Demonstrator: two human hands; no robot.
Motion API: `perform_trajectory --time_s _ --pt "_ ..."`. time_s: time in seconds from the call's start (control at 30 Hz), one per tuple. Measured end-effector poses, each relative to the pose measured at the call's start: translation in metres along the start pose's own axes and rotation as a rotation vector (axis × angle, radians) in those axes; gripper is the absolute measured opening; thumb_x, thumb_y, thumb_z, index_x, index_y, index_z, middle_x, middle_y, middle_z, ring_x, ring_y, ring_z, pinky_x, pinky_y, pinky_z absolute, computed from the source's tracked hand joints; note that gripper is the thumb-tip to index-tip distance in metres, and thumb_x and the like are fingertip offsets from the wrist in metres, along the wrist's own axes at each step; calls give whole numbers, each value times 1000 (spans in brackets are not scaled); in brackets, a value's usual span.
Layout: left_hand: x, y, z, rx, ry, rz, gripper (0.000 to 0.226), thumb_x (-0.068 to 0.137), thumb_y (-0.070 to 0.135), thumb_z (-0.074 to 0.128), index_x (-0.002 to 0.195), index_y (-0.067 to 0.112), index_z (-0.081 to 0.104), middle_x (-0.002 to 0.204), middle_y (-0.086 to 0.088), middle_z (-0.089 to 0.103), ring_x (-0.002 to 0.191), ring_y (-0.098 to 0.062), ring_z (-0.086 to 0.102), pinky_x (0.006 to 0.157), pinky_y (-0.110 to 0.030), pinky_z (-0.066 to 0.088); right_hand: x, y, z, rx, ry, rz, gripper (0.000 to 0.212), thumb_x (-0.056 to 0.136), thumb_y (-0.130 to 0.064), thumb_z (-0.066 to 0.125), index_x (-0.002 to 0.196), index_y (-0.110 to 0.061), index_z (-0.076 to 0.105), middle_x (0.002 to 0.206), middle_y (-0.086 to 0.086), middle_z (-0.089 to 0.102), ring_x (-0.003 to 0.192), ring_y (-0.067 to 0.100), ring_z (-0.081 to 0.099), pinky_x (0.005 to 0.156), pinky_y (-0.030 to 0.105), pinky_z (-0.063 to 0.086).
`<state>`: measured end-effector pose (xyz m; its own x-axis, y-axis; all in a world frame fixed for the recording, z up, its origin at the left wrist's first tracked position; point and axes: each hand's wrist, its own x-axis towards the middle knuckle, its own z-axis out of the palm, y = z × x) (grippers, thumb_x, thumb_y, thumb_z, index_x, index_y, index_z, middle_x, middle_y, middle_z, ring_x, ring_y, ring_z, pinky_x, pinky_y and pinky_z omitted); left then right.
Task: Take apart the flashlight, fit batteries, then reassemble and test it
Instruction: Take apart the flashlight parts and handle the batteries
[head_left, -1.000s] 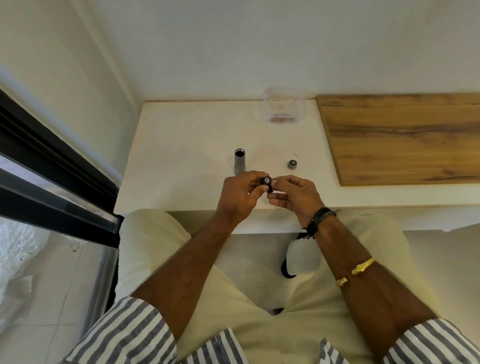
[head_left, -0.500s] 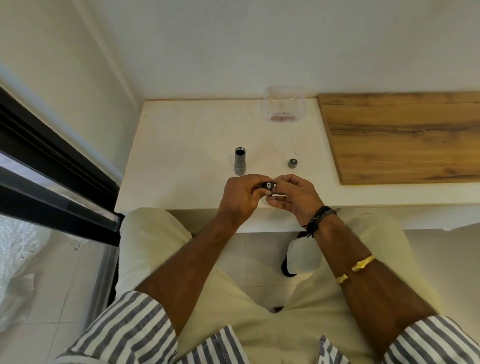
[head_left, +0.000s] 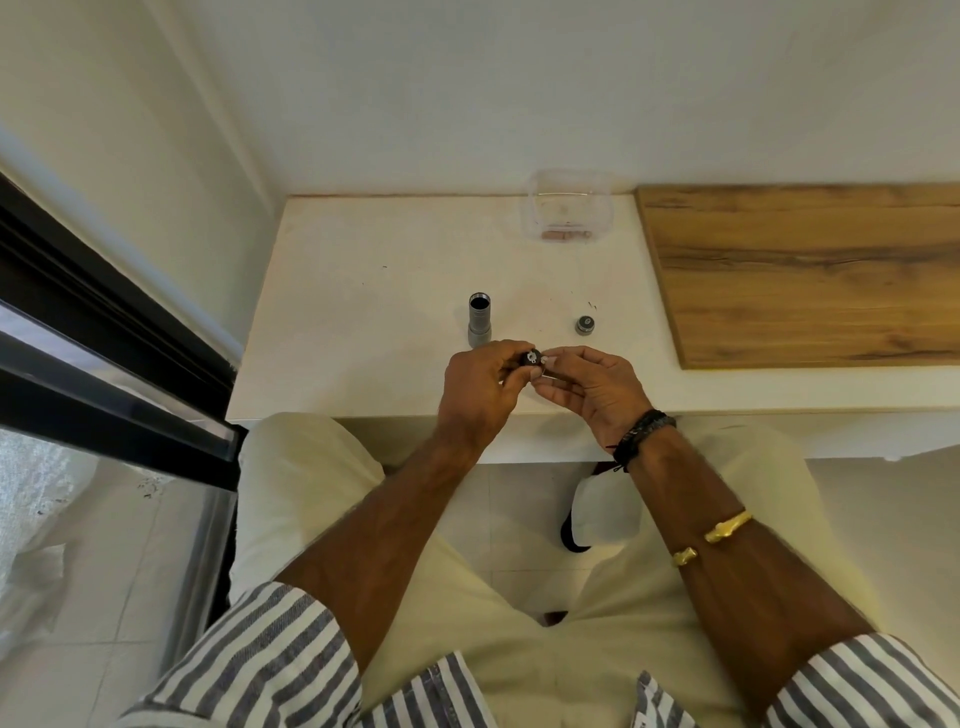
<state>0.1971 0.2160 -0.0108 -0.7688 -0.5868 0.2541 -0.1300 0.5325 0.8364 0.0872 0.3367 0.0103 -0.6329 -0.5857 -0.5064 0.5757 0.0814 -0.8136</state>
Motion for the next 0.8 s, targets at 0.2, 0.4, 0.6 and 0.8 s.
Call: perform_trajectory --time_s 0.2,0.4,0.6,0.8 --pt "2 -2 4 -38 15 -70 23 88 16 73 111 15 73 99 1 76 87 -4 70 82 -12 54 1 1 -2 -21 29 -48 18 84 0 77 101 2 74 95 17 78 83 26 78 70 26 62" --pt "8 -1 12 -180 110 -270 19 91 18 70 109 14 71 97 2 76 87 -6 72 79 -20 57 9 -4 -11 35 100 -104 7 85 4 74 92 1 75 90 18 77 83 29 78 75 30 64" --pt "12 -2 15 -830 73 -800 21 100 8 55 118 0 62 110 -21 70 103 -32 70 84 -42 61 27 -14 -28 217 228 -171 12 84 14 69 88 3 72 94 19 76 82 29 77 73 29 63" --pt "12 -5 13 -1196 72 -1031 19 101 2 50 114 -5 62 109 -24 66 97 -35 70 79 -45 62 61 -17 -51 97 478 -279 13 81 11 74 85 -1 73 85 13 73 81 28 74 73 31 63"
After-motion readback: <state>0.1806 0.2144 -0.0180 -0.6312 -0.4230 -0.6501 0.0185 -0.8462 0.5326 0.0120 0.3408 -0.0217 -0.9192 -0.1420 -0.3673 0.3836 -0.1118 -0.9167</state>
